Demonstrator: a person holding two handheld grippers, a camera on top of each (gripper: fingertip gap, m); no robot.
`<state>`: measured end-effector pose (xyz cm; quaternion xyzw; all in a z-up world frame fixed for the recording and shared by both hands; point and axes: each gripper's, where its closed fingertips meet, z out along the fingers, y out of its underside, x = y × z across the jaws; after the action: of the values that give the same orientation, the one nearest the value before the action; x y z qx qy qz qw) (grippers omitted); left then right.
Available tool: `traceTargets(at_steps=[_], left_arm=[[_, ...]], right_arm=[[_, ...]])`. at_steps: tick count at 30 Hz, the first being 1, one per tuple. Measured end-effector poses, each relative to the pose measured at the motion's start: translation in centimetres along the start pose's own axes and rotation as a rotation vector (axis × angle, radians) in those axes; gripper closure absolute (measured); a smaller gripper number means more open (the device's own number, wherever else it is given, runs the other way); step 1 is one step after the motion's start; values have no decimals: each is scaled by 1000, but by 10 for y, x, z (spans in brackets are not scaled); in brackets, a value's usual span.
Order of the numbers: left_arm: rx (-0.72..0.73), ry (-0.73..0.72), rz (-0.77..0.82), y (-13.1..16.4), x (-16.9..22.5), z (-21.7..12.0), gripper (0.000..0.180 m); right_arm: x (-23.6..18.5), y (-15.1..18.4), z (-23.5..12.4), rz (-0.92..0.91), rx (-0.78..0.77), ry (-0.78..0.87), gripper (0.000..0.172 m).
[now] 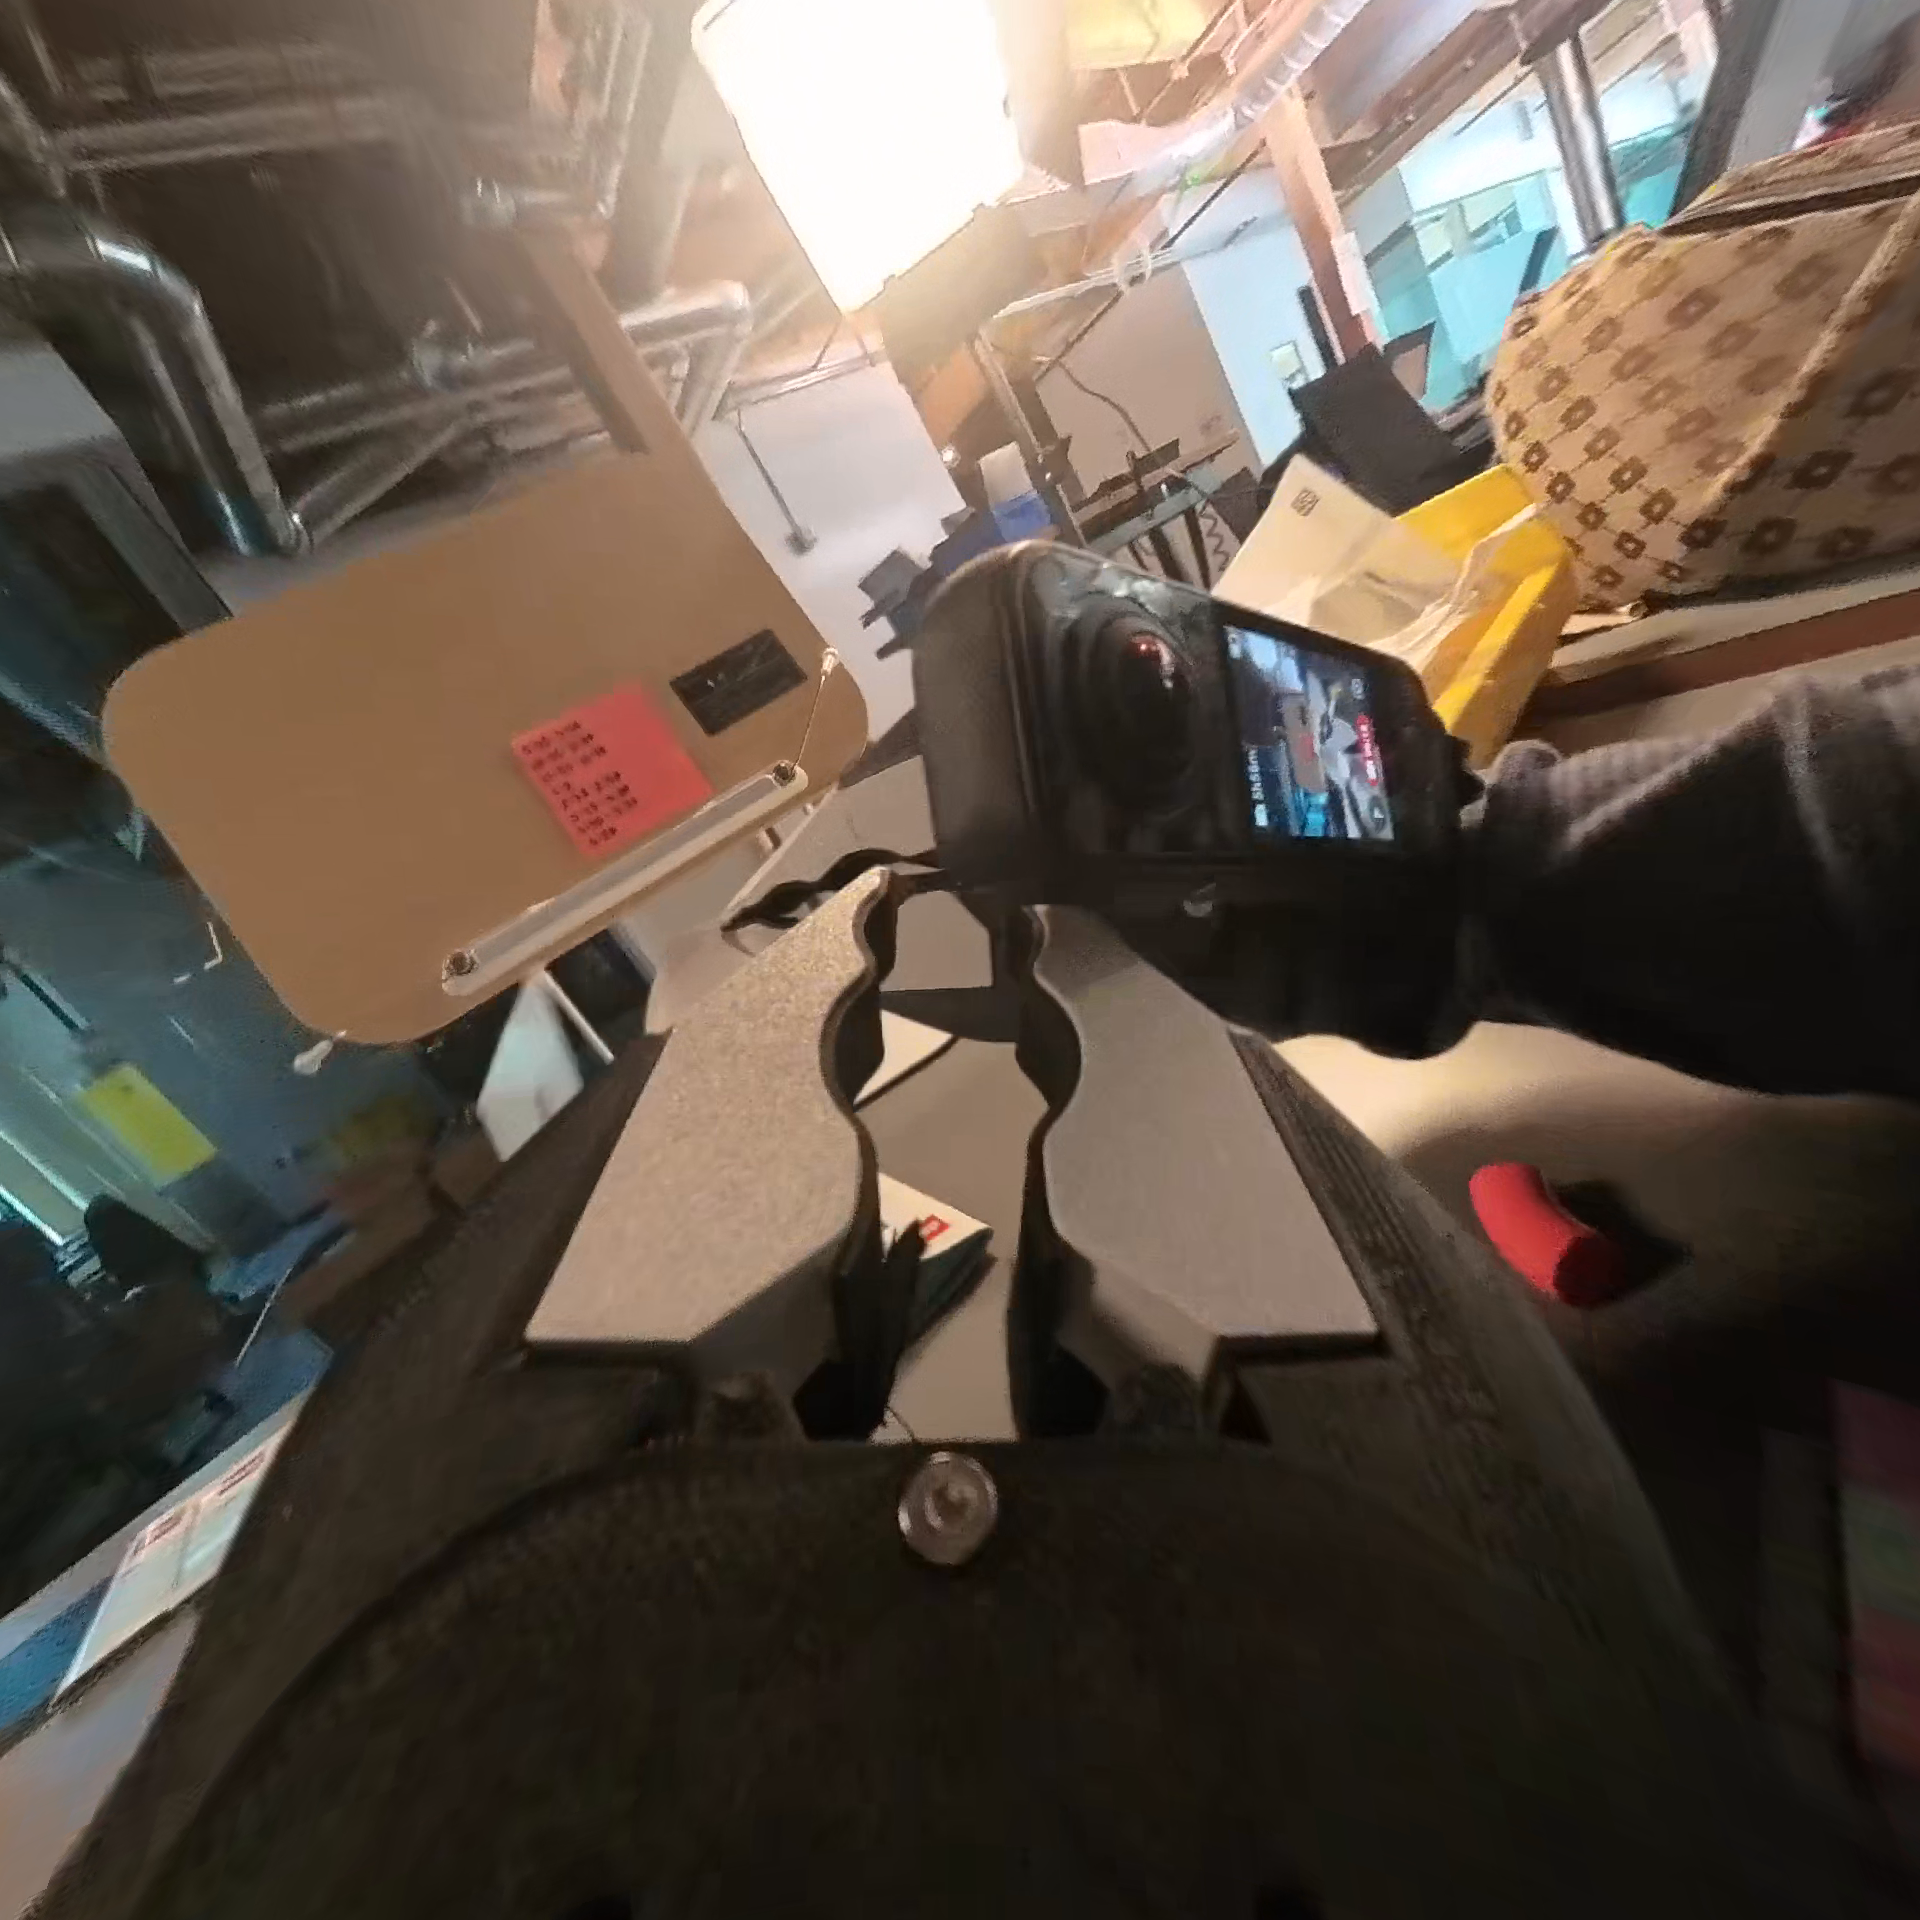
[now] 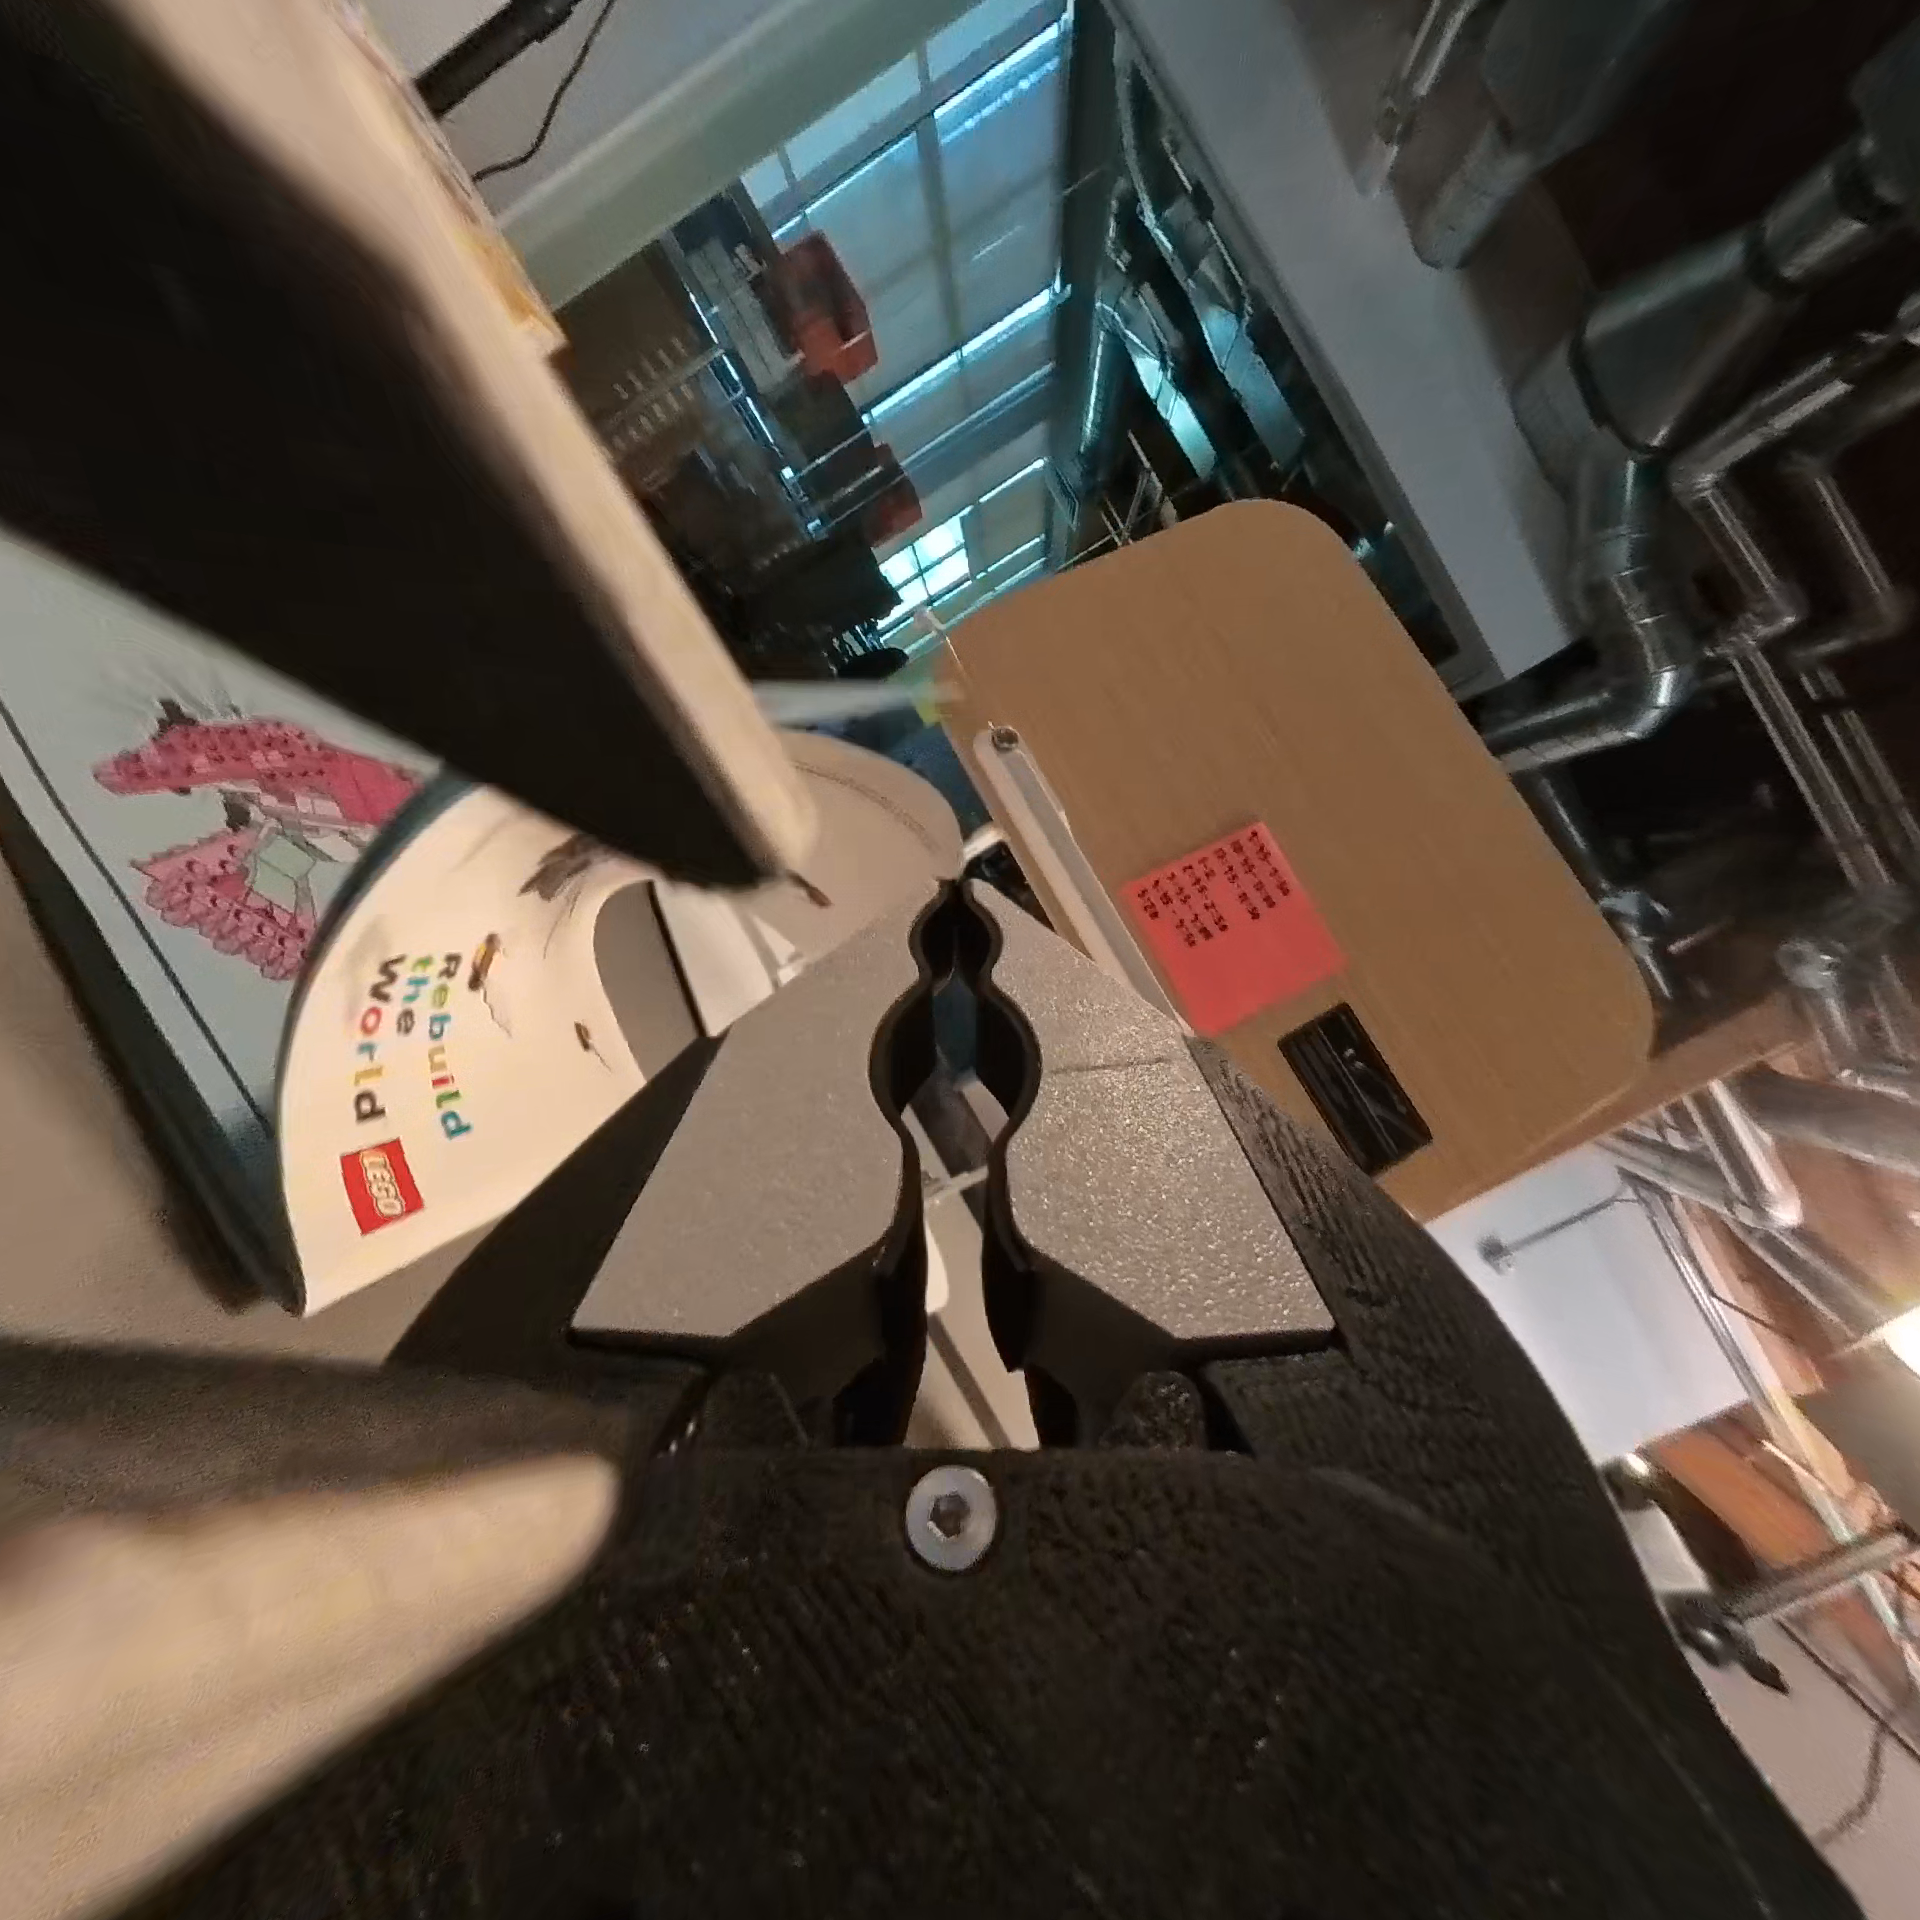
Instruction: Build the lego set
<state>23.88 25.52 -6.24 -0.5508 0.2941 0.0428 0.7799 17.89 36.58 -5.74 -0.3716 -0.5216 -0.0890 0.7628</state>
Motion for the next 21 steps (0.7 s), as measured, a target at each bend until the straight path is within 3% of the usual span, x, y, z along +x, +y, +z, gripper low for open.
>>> traceTargets(at_steps=[12,21], left_arm=[[40,101,55,-7,31,-1,167],[27,101,6,-4,28,2,168]], right_arm=[[13,85,-86,-96,-349,17,172],[-4,127,-112,-174,-569,-47,172]])
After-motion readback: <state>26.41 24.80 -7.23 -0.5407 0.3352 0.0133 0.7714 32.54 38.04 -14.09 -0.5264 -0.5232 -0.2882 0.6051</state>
